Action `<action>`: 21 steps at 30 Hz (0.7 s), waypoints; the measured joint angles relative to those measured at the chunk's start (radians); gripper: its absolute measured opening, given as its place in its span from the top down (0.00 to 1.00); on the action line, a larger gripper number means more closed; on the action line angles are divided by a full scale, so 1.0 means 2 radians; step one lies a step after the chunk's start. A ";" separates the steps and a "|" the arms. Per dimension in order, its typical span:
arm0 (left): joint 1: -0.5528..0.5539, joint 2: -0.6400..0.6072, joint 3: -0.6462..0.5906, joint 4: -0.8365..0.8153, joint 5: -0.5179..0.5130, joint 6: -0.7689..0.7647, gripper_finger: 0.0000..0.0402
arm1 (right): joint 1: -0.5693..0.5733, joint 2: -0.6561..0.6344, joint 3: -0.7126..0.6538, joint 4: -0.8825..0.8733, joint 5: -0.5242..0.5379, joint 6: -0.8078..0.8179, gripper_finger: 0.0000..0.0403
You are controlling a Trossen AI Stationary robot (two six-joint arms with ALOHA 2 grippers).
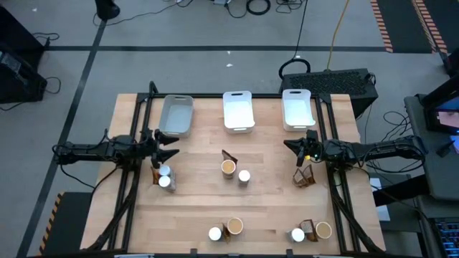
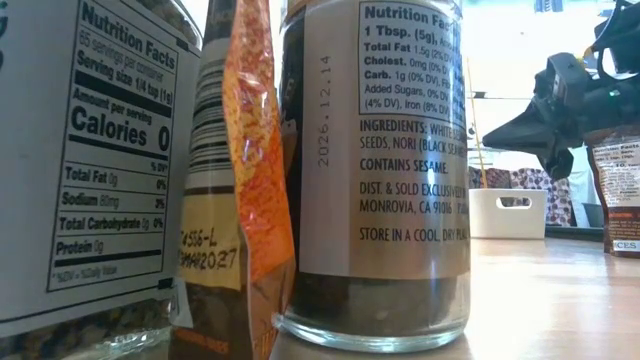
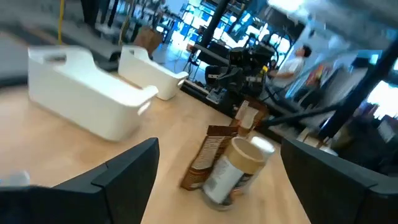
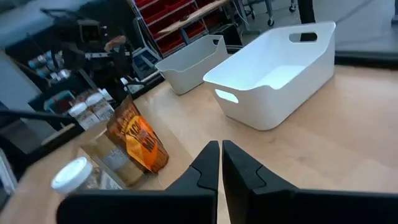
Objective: Sort spices by type
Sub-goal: Put the white seasoning bottle into the left white bin
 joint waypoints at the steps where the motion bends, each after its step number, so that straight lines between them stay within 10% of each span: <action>1: 0.000 0.000 0.000 0.002 0.000 0.023 0.16 | 0.000 0.000 0.000 0.000 0.000 0.018 1.00; 9: 0.000 0.000 -0.001 0.009 -0.002 0.075 0.16 | 0.000 0.000 0.000 0.011 -0.001 0.050 1.00; 21: 0.000 0.000 -0.001 0.104 -0.012 -0.097 0.16 | 0.000 0.000 0.000 0.156 -0.101 -0.051 1.00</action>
